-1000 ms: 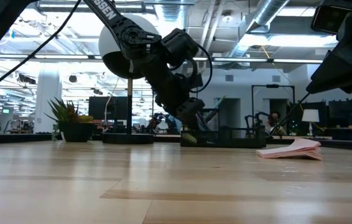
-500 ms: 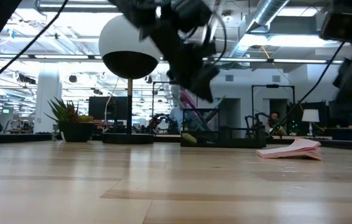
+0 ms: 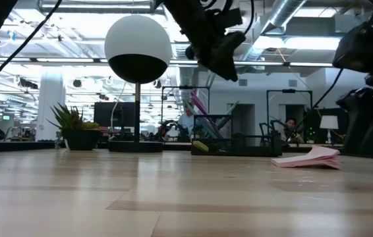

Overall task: Pick and place office supplies into organizer
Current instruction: Put the pink sticky notes into the black desk organizer

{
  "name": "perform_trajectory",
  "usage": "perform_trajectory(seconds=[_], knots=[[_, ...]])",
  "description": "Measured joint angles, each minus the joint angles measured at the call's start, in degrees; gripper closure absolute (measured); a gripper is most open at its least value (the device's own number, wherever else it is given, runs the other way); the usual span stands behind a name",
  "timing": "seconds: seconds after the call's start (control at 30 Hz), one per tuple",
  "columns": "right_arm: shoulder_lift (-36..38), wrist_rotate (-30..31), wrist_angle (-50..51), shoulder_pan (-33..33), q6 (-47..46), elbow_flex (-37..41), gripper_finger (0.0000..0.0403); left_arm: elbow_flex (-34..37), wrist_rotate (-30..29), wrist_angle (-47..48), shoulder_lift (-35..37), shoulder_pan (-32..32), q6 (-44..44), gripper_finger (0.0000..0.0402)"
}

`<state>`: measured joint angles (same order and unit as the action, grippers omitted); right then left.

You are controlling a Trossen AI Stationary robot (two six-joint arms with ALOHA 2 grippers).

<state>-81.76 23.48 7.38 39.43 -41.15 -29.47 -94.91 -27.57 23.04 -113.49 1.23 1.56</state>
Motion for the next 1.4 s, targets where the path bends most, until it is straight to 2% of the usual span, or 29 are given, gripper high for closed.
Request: perform_trajectory(seconds=[0.2,0.37,0.47,0.6,0.77,0.97,1.27,1.4], knots=[[-0.4,-0.7,-0.2,0.0,10.3,-1.2,0.0219,0.0,-0.8,4.6,0.0,0.2,-1.1,0.0273],[-0.4,4.6,-0.3,-0.2,20.2,-3.6,0.0219,0.0,-3.0,6.2,0.0,0.2,-1.2,0.0276],[-0.4,5.2,0.2,-1.1,24.7,-3.7,0.0226,0.0,-3.7,6.3,0.0,0.2,-1.3,0.0276],[-1.7,2.5,2.4,-2.5,23.9,-3.7,0.0234,0.0,-3.8,6.5,-0.1,0.3,-1.3,0.0276],[-6.8,2.4,4.4,-4.4,27.4,-3.7,0.0246,0.0,-3.8,6.5,-0.1,0.3,-1.2,0.0276],[-11.2,6.8,4.6,-5.9,27.8,-5.3,0.026,0.0,-3.8,6.7,-0.1,0.3,-1.1,0.0276],[-12.1,10.9,6.1,-6.3,31.6,-6.2,0.0267,0.1,-3.8,7.0,-0.1,0.5,-0.8,0.0276],[-12.0,10.9,8.3,-7.4,31.6,-6.2,0.0281,0.1,-3.8,7.6,-0.1,0.5,-0.7,0.0276]])
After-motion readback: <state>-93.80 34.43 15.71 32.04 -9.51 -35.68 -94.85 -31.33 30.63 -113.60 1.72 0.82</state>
